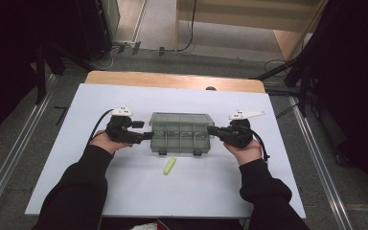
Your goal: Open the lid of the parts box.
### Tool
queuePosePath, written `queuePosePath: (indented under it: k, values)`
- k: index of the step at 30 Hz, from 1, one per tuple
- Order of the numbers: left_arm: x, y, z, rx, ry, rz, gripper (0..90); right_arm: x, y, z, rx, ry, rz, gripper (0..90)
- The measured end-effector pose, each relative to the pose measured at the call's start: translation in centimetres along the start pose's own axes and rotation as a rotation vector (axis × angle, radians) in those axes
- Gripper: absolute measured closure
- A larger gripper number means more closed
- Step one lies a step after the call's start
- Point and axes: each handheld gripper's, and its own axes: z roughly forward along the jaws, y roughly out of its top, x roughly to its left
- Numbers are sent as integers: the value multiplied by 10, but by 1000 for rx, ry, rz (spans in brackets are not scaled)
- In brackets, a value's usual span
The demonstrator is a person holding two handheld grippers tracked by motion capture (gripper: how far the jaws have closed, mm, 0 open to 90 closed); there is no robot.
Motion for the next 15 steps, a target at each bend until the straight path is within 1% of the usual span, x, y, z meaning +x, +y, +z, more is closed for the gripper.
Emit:
queuePosePath:
  k: [4, 5, 7, 8, 9, 12, 13, 15]
  values:
    - [1, 5, 4, 6, 9, 13, 331, 0, 2, 0, -11, -7, -3, 892]
    - [2, 6, 5, -5, 10, 11, 355, 0, 2, 0, -11, -7, -1, 893]
    - [3, 8, 6, -8, 13, 13, 359, 0, 2, 0, -13, -9, -2, 893]
    - [4, 9, 6, -11, 13, 17, 388, 0, 2, 1, -16, -11, -4, 893]
    - [4, 11, 7, -23, 19, 27, 397, 0, 3, 1, -14, -12, -3, 892]
    - [5, 13, 9, -25, 25, 28, 418, 1, 3, 1, -16, -14, -5, 892]
    - [5, 15, 10, -26, 29, 29, 440, 1, 3, 1, -17, -15, -3, 892]
    - [6, 16, 11, -21, 41, 35, 441, 1, 3, 1, -18, -15, -1, 891]
